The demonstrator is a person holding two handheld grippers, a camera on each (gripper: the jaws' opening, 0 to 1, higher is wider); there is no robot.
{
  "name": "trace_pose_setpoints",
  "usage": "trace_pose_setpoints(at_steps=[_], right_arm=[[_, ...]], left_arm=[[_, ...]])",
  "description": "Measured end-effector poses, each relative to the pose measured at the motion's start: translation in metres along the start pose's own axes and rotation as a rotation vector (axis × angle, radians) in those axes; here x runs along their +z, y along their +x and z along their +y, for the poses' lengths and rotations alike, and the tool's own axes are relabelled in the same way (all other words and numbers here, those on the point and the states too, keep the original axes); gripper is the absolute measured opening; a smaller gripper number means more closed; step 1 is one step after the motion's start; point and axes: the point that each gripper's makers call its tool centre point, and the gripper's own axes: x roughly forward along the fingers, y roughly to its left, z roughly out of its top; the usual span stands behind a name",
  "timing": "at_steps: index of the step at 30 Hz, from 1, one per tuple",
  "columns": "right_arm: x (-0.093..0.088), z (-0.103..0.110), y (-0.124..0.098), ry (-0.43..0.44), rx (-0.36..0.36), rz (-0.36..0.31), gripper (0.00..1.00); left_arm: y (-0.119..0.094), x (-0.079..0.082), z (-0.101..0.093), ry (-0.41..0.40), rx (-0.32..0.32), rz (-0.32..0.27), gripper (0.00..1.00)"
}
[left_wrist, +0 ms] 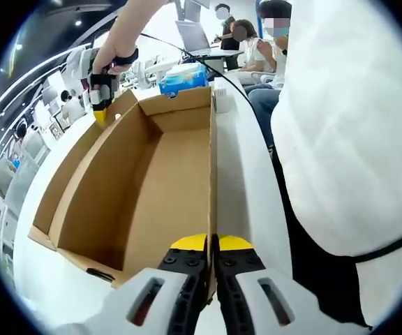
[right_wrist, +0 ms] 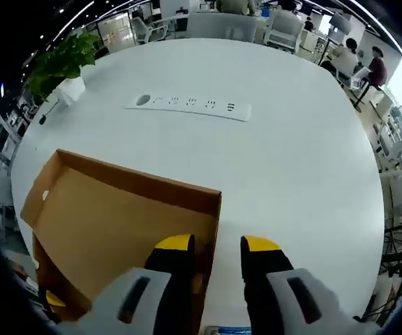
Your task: Operate the shoe box by opening the lid, removing the specified soft item, and placing it in the target area until the item is outside and the box remains undamaged.
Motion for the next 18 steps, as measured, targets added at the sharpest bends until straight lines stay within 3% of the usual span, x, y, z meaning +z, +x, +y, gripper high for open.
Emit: trace_pose_setpoints(at_steps=[2, 6, 14, 15, 16, 17, 18], right_arm=[[-0.006, -0.001, -0.002, -0.042, -0.025, 0.018, 0.21], [-0.016, 0.002, 0.003, 0.033, -0.013, 0.029, 0.20], [-0.022, 0.007, 0.008, 0.020, -0.007, 0.047, 0.09], [-0.024, 0.015, 0.011, 0.021, 0.040, 0.066, 0.03], [-0.025, 0.018, 0.012, 0.040, 0.053, 0.070, 0.03], [-0.024, 0.011, 0.012, 0.000, 0.004, 0.067, 0.03], [-0.021, 0.009, 0.012, 0.016, -0.021, 0.054, 0.02]], left_arm=[[0.000, 0.000, 0.000, 0.002, 0.001, -0.002, 0.02], [0.000, 0.001, 0.000, 0.001, 0.000, 0.000, 0.02], [0.000, 0.000, 0.000, 0.003, -0.010, -0.003, 0.02], [0.000, 0.000, 0.000, 0.005, -0.010, -0.004, 0.02], [0.000, 0.000, 0.000, 0.006, -0.009, -0.005, 0.02], [0.000, 0.000, 0.000, 0.002, -0.006, -0.006, 0.02], [0.000, 0.000, 0.000, 0.001, -0.007, -0.004, 0.02]])
